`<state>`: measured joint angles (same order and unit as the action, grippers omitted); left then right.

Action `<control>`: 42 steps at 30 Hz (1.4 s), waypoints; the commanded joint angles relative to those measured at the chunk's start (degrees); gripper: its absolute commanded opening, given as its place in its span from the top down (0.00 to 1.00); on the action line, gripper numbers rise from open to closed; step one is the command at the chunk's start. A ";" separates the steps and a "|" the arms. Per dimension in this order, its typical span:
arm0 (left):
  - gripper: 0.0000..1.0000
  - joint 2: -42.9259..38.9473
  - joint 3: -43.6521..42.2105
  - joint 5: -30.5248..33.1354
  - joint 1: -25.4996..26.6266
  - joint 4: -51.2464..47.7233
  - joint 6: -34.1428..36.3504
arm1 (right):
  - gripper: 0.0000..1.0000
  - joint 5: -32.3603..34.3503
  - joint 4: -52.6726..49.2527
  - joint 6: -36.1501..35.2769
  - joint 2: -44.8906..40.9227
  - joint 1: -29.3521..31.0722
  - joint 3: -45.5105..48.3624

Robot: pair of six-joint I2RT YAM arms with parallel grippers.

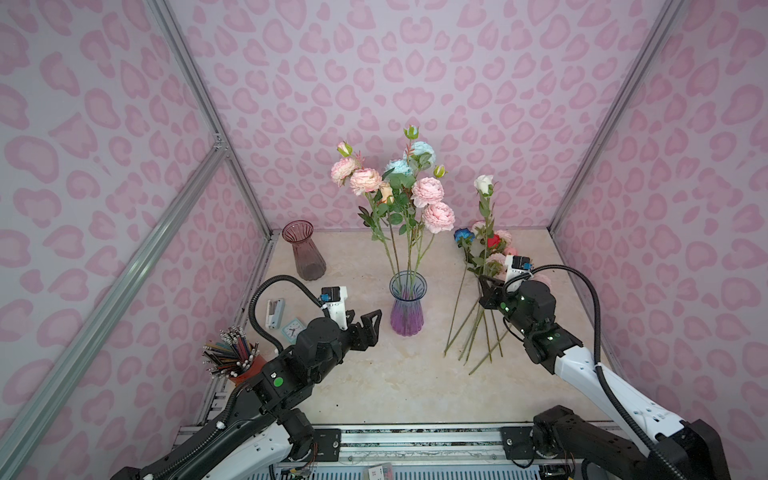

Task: Arrange the flowers into the vase
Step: 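Lift the white rose with the right gripper while the left gripper reaches toward it, then close the left gripper on the white rose stem below the right gripper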

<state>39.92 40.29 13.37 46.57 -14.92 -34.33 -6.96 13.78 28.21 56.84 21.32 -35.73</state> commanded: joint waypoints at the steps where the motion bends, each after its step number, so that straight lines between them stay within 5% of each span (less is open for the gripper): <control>1: 0.20 0.55 1.31 -7.41 -0.01 4.66 3.21 | 1.00 -2.56 4.13 -0.79 -3.76 1.02 0.94; 7: 0.25 1.03 0.98 -18.10 0.99 10.38 5.50 | 1.00 -2.21 4.14 -1.95 -14.29 5.63 1.80; 13: 0.28 0.52 2.39 -16.20 7.56 16.30 10.88 | 1.00 5.68 4.01 -9.55 -21.87 17.65 1.76; 27: 0.33 12.32 20.59 -16.58 7.73 18.69 23.97 | 1.00 12.51 3.84 -20.57 -12.10 41.91 -4.60; 33: 0.34 14.25 19.92 -20.61 7.75 23.24 23.23 | 1.00 12.20 5.11 -21.48 -9.39 45.16 -6.33; 42: 0.68 13.48 18.92 -23.57 7.75 24.42 22.69 | 1.00 10.99 7.55 -21.02 -6.81 45.79 -6.98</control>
<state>53.78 59.42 -8.45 54.39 6.55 -11.97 4.25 18.17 7.68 49.67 66.89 -42.52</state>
